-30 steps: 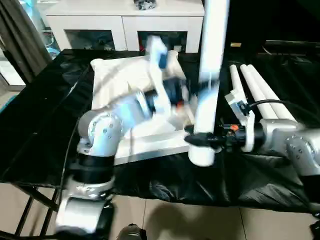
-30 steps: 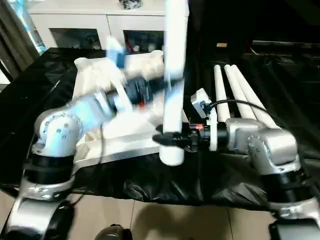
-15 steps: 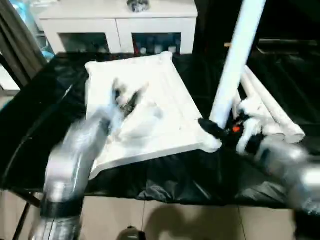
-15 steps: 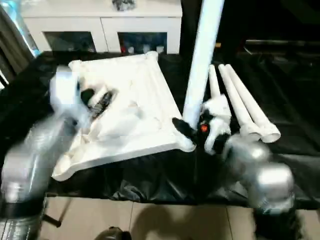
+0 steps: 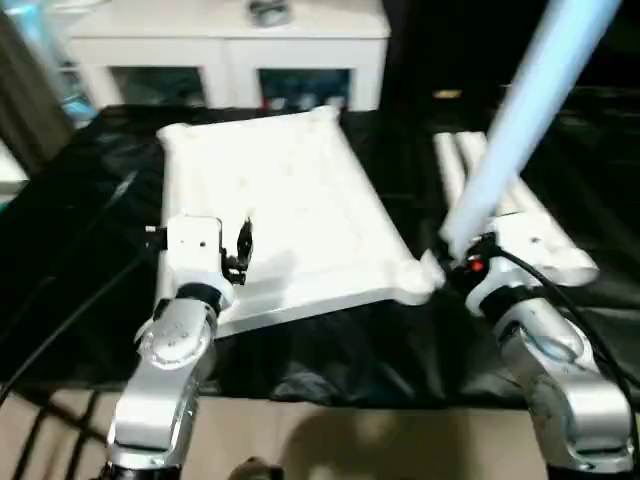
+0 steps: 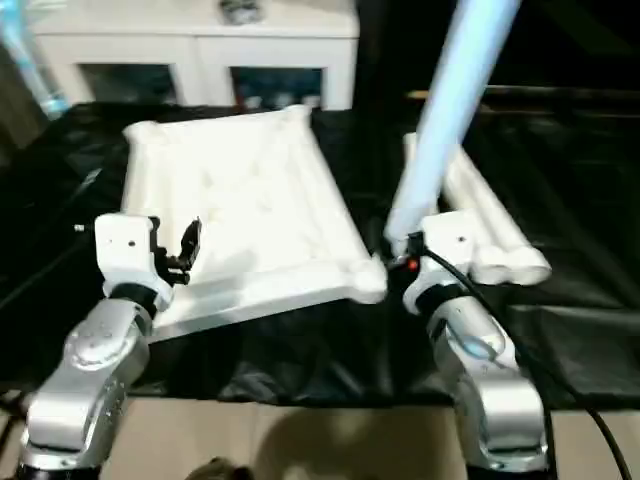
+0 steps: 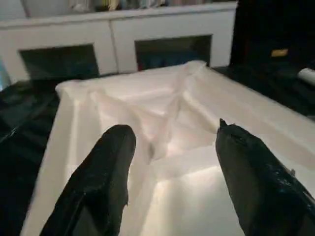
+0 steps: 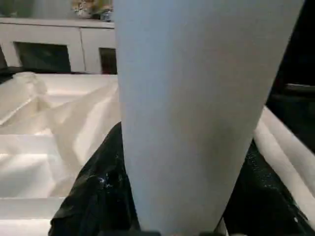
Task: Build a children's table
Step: Pick table leg
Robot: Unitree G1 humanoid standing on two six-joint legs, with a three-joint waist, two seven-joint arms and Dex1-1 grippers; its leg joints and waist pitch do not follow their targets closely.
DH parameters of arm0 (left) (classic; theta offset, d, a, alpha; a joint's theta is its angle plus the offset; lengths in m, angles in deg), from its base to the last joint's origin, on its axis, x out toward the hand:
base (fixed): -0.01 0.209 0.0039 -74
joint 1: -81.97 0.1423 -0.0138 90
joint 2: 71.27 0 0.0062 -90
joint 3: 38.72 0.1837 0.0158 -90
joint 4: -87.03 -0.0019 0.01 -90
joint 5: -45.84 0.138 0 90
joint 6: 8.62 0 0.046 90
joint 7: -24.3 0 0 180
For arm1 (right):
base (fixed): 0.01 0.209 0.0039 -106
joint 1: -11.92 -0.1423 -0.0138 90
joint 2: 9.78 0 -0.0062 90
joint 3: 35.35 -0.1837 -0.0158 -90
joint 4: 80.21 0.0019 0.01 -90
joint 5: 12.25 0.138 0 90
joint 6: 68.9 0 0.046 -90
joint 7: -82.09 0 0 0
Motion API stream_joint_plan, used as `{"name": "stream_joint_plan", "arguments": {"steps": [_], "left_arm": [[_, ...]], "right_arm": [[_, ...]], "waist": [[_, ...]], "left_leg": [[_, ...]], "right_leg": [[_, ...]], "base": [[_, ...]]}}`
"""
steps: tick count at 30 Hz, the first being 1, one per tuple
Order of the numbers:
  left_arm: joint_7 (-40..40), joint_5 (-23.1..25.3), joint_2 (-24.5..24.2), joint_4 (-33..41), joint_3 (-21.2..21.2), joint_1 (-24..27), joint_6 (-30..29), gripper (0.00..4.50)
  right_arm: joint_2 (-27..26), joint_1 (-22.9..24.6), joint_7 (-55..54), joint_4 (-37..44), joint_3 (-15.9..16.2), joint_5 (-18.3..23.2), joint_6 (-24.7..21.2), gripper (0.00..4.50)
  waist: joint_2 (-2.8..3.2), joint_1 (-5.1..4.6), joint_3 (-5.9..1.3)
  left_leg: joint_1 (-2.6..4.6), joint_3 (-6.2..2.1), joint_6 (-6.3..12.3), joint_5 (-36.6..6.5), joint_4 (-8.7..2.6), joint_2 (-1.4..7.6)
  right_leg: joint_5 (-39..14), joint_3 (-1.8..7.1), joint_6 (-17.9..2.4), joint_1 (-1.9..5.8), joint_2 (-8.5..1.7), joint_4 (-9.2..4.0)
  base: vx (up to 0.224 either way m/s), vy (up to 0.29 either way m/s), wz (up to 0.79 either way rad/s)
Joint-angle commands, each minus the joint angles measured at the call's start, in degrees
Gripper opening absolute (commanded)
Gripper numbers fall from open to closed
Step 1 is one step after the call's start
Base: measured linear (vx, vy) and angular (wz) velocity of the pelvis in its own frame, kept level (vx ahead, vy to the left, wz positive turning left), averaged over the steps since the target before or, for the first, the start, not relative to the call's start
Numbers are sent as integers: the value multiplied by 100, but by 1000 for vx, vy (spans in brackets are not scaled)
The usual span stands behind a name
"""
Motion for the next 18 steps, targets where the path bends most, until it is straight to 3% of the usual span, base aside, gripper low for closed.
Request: {"name": "stream_joint_plan", "arguments": {"steps": [1,2,3,4,5,6,7,8,9,10,11,12,13,14,15,16,17,18], "left_arm": [[-82,94,47,16,64,-14,72,300],[-80,124,54,-4,61,-3,102,300],[-80,127,70,-11,54,8,119,300],[-88,118,116,-10,37,26,134,300],[-85,104,136,-2,28,32,61,300],[-75,155,117,6,51,30,38,300],[-67,164,114,10,56,29,69,300],[-67,181,111,13,66,28,111,300],[-68,199,109,21,82,28,102,300],[-69,204,109,23,87,28,92,300],[-40,209,92,13,94,15,62,300],[7,201,64,4,97,3,78,300],[44,159,61,7,80,-1,54,300],[100,88,84,16,34,-2,26,300],[136,42,89,32,-2,0,48,300],[139,39,89,34,-5,0,52,300],[166,14,78,55,-30,9,98,300],[169,12,75,58,-33,11,104,300]], "right_arm": [[48,102,79,-84,-181,182,-302,193],[49,146,81,-74,-183,165,-289,193],[65,175,83,-58,-176,137,-291,193],[96,210,114,-47,-159,127,-315,193],[107,224,132,-45,-154,137,-321,193],[115,232,130,-29,-149,157,-372,193],[124,220,138,-15,-143,179,-423,193],[134,202,175,-7,-138,225,-458,193],[137,194,253,0,-140,305,-433,193],[137,194,278,3,-140,331,-425,193],[177,179,356,21,-71,333,-463,193],[231,172,395,14,26,236,-415,193],[270,173,451,13,103,200,-407,193],[312,178,535,14,199,182,-402,193],[315,187,615,29,273,219,-425,193],[314,187,622,31,278,222,-427,193],[318,209,724,67,400,218,-417,193],[322,214,741,75,428,208,-408,193]], "waist": [[-49,-103,-250],[-139,-85,-236],[-407,77,-355],[-354,161,-251],[-385,181,-262],[-374,197,-283],[-297,187,-290],[-123,106,-266],[-41,110,-319],[6,121,-333],[40,93,-313],[47,101,-303],[29,96,-277],[-21,65,-167],[-37,50,-128],[-95,90,-95],[-21,66,-126],[47,27,-34]], "left_leg": [[200,-342,502,-3358,-951,683],[162,-64,483,-3301,-552,223],[80,303,784,-2030,769,-643],[-282,59,805,-992,809,-512],[-343,1,719,-816,710,-517],[-295,-121,718,-841,390,-488],[-200,-185,782,-892,253,-422],[-83,-373,1089,-1022,-15,-180],[-8,-388,1062,-1082,-24,-117],[69,-419,1020,-1226,-51,-14],[140,-478,942,-1531,-164,224],[161,-488,914,-1655,-195,285],[190,-462,864,-1845,-210,306],[289,-265,585,-2277,-129,51],[355,-201,514,-2289,-55,-62],[243,-259,548,-2268,-45,-148],[112,-429,521,-2536,-101,-88],[-11,-515,436,-3161,-316,50]], "right_leg": [[-645,212,-823,55,-290,-181],[-1174,261,-1048,1,-315,-583],[-2833,384,-989,44,-503,-1090],[-3513,603,-441,256,-844,-1041],[-3587,613,81,286,-800,-976],[-3170,611,864,308,-690,-887],[-2894,547,967,266,-652,-900],[-2436,307,933,202,-453,-946],[-2488,206,873,179,-442,-969],[-2505,179,772,162,-469,-997],[-2070,100,361,201,-517,-986],[-1971,95,262,199,-546,-973],[-2006,93,174,190,-586,-991],[-3108,-4,209,142,-631,-1187],[-3628,-83,328,113,-643,-1296],[-3947,-261,368,258,-787,-1284],[-4279,-643,379,536,-929,-1264],[-4315,-814,367,637,-788,-1114]], "base": [[-11,-201,0],[-17,-229,2],[-17,-229,2],[-10,-193,-5],[-19,-148,-4],[-19,-148,-4],[-32,-116,7],[-51,-109,1],[-51,-109,1],[-41,-92,3],[-14,-55,10],[-14,-55,10],[0,0,0],[0,0,0],[0,0,0],[0,0,0],[1,46,33],[1,46,33]]}}
